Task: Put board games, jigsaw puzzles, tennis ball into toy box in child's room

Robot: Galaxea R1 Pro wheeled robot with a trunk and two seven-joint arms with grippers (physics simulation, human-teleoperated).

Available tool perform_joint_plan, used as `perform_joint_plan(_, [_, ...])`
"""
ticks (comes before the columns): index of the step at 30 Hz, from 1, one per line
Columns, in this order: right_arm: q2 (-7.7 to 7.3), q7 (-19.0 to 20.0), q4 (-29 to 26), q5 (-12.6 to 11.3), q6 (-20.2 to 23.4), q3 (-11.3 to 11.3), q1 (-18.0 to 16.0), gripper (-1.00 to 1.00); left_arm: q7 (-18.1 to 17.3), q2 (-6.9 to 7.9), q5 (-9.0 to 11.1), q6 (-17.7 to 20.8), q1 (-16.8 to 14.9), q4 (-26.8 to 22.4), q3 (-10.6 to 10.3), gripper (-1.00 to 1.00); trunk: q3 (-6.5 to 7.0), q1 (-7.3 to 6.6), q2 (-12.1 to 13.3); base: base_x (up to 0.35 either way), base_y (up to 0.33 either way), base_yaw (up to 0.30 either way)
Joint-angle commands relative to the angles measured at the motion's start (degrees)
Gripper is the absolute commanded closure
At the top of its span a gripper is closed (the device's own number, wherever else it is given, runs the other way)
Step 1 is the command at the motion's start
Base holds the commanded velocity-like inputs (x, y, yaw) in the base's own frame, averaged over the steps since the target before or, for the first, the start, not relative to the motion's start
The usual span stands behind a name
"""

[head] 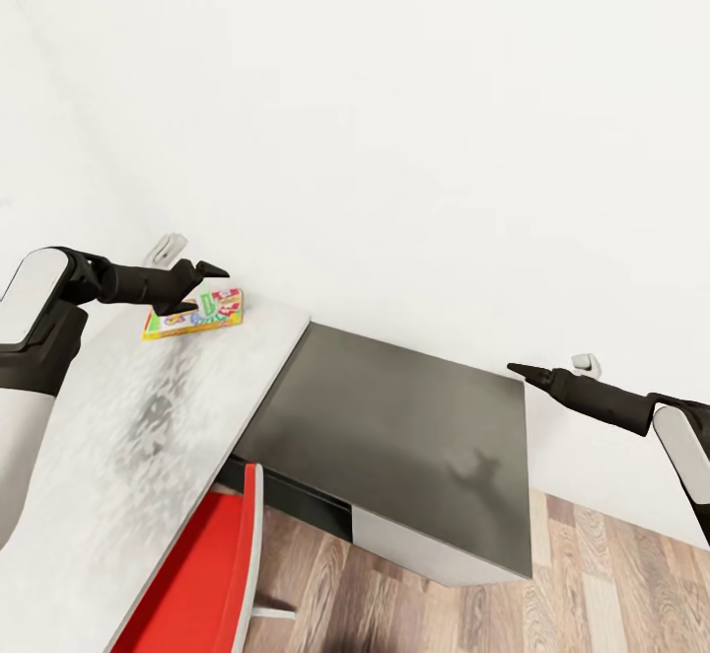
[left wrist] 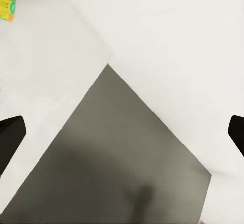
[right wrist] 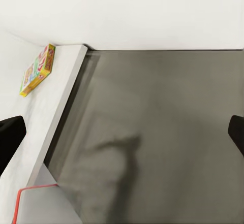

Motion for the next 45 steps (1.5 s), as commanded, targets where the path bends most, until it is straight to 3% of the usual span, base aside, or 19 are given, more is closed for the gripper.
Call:
perform_joint_plan(1, [0.0, 0.16, -0.01, 0.0, 0.32, -0.06, -0.05, -1.0, 0.58, 0.07, 0.58, -0.05, -0.05, -0.03, -0.11, -1.0, -0.1, 0.04, -0.11, 0.033, 0.0, 0.0])
perform_joint_plan(14, [0.0, 0.18, 0.0, -0.01, 0.32, -0.06, -0.05, -1.0, 0.46, 0.8, 0.61, -0.03, 0.02, 0.13, -0.07, -1.0, -0.1, 0.04, -0.11, 0.014, 0.0, 0.0])
perform_joint_plan(34, [0.23, 0.24, -0.01, 0.0, 0.32, -0.01, -0.05, -1.0, 0.25, 4.49, 0.63, -0.13, -0.22, 1.02, -0.06, -1.0, -0.1, 0.04, -0.11, 0.001, 0.0, 0.0])
perform_joint_plan(45, [0.46, 0.25, -0.01, 0.0, 0.32, -0.05, -0.05, -1.0, 0.22, 4.79, 0.53, -0.19, -0.16, 1.06, -0.05, -1.0, -0.1, 0.04, -0.11, 0.037, 0.0, 0.0])
